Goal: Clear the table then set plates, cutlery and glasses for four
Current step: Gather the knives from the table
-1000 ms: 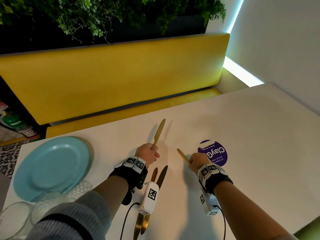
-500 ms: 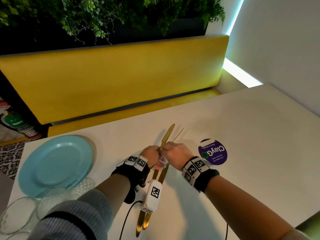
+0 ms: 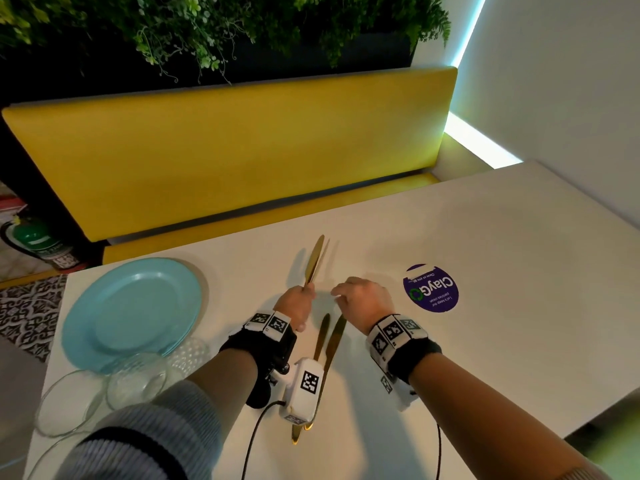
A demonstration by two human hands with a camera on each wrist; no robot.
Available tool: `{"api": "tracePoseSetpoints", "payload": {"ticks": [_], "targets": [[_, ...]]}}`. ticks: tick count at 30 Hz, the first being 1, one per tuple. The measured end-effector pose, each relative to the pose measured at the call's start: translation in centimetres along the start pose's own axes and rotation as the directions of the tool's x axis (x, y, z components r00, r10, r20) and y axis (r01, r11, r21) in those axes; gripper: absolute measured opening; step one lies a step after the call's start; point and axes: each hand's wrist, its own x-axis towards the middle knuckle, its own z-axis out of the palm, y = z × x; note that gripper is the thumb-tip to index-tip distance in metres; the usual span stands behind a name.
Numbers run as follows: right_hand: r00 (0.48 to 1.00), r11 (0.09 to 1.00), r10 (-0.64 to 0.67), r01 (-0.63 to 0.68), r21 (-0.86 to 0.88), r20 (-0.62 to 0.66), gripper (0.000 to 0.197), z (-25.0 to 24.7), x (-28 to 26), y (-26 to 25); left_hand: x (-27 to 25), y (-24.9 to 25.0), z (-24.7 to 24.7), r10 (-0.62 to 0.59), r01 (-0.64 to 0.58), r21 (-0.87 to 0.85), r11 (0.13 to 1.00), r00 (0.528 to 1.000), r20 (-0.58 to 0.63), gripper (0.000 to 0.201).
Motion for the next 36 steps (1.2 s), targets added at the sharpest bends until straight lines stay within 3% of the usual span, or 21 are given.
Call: {"api": "tracePoseSetpoints", "payload": {"ticks": [2, 6, 10, 19, 24, 31, 36], "targets": [[0.963, 0.983, 0.185, -0.183, -0.029, 0.197, 0.026, 0.7, -1.2, -0.8, -0.4, -0.5, -0.9, -0.044, 0.044, -0.014, 0.999, 0.999, 0.020, 0.030], [0.824, 0.889, 0.427, -0.458, -0.007, 0.372, 0.033, 4.7, -4.0, -2.1, -1.6, -2.5, -2.3, -0.011, 0.011, -0.052, 0.999, 1.000, 0.004, 0.028], [0.738, 0.754, 0.547, -0.639, 0.151, 0.394, 0.035, 7.5, -6.2, -3.5, -3.3, -4.4, -3.5, 0.029, -0.029, -0.006, 1.000, 0.999, 0.030, 0.028], [0.593, 0.534, 0.747, -0.805, 0.260, 0.301, 0.024, 7.9, -10.8, -5.7, -6.9, -8.8, -5.3, 0.027, -0.026, -0.020, 0.999, 0.996, 0.089, 0.025], [0.534, 0.428, 0.764, -0.839, 0.336, 0.361, 0.020, 7.7, -13.3, -5.5, -8.2, -10.2, -5.5, 0.052, -0.050, -0.018, 0.999, 0.994, 0.096, 0.026], [0.545, 0.393, 0.737, -0.827, 0.402, 0.400, 0.017, 7.7, -15.7, -6.5, -9.9, -11.6, -5.7, 0.049, -0.051, 0.015, 0.999, 0.992, 0.116, 0.030], [0.520, 0.368, 0.759, -0.839, 0.401, 0.392, 0.022, 7.8, -16.1, -6.7, -10.9, -12.3, -6.0, 0.031, -0.033, 0.008, 0.999, 0.988, 0.153, 0.025]]}}
